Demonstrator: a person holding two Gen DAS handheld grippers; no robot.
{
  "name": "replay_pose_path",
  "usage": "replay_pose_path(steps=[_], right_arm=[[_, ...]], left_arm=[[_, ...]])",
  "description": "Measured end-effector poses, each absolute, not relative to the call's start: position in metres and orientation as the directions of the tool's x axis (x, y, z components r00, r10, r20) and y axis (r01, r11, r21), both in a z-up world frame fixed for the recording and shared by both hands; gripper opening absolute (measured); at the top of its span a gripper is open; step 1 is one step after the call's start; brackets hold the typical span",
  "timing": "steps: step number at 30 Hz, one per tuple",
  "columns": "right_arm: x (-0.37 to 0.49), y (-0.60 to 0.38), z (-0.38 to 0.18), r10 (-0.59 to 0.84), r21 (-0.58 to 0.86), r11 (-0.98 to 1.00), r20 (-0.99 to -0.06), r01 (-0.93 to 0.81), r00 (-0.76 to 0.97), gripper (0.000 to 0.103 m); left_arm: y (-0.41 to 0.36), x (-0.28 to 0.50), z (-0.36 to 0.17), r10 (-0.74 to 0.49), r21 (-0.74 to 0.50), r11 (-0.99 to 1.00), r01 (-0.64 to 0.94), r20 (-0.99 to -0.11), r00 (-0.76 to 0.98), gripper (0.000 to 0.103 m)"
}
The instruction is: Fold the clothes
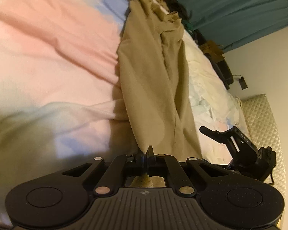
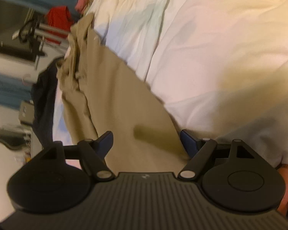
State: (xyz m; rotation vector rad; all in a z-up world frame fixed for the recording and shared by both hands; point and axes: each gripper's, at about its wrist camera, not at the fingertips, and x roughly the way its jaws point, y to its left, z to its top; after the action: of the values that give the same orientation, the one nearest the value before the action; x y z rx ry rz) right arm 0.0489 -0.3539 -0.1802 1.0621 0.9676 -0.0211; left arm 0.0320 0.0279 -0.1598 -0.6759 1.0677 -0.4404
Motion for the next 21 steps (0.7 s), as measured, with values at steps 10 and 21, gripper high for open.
replay_pose_path(steps=[10, 21], right_arm=[[0.047, -0.348, -0.173, 0.491, 0.736, 0.537, -0.669, 0.411, 0.558, 0.073], [0.087, -0.327, -0.146, 0.51, 0.567, 0.811, -0.806, 0.144, 0.302, 0.069]], left_arm=[[0.028, 0.042, -0.19, -0.7, -0.752, 0.656, -0.063, -0.637, 0.323, 0.031], [0.023, 0.044, -0.195, -0.691, -0.746, 0.662, -0.075, -0.645, 0.327, 0.016]])
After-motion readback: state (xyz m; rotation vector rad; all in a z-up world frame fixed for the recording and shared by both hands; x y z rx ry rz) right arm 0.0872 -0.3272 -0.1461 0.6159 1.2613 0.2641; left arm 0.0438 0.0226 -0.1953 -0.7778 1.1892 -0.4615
